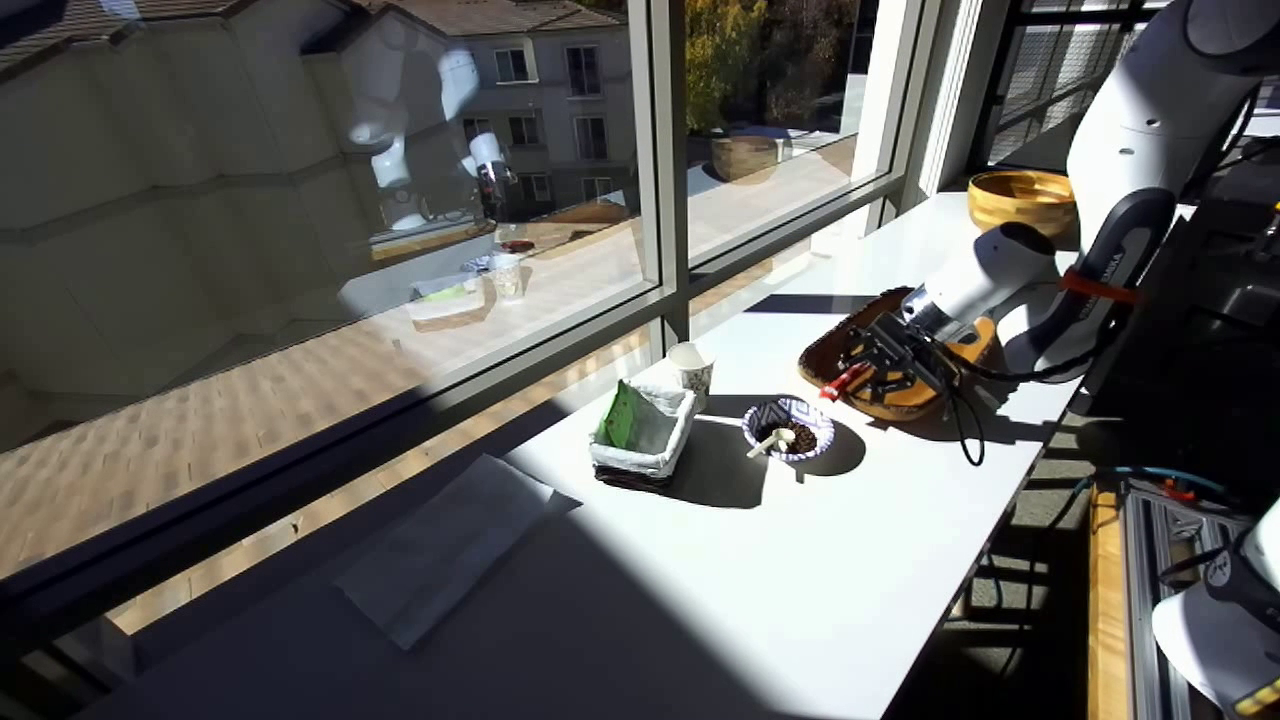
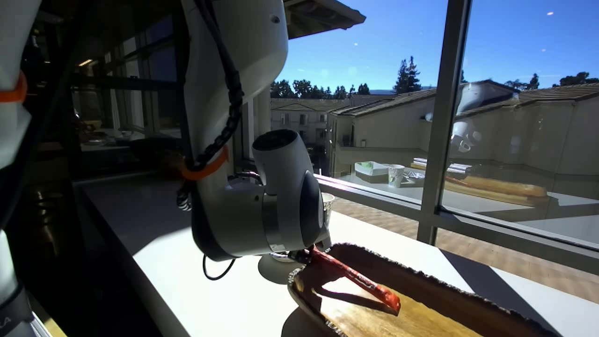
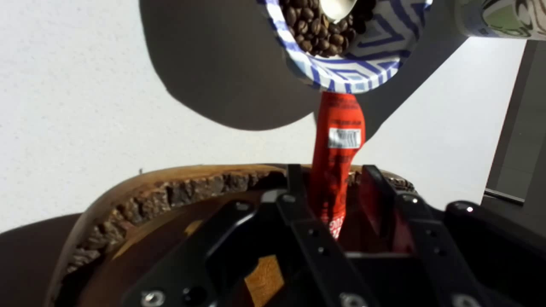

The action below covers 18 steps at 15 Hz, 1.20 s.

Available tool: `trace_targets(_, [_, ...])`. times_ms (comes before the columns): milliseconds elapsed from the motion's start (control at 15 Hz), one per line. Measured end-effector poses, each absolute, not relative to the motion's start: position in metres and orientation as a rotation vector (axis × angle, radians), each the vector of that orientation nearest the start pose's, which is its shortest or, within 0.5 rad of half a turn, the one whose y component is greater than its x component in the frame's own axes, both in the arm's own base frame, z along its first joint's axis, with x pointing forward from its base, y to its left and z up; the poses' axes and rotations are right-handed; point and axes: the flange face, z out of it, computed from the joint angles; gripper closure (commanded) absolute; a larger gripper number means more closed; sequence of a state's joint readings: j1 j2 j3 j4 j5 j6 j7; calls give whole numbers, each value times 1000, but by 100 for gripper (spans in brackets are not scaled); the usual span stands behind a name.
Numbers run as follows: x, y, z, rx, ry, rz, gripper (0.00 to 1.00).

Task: Put the orange packet in the brown bowl

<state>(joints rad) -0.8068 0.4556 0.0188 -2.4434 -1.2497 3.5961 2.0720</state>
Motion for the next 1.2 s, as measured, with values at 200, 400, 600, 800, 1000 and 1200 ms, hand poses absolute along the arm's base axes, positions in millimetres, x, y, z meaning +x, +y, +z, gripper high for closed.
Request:
trace_targets(200, [392,-220,185,-1901,1895,-478,6])
trace_targets(400, [396,-199,196,-1975,2015,-487,0])
trace_targets(600, [396,-171,212,-2015,2161,-542,0])
trace_targets(800, [399,-153,240,-2056,2308,-615,0])
trace_targets(1000, [399,-144,280,-2191,2404,-688,0])
trace_targets(1200, [396,-138,330,-2384,2435,-790,0])
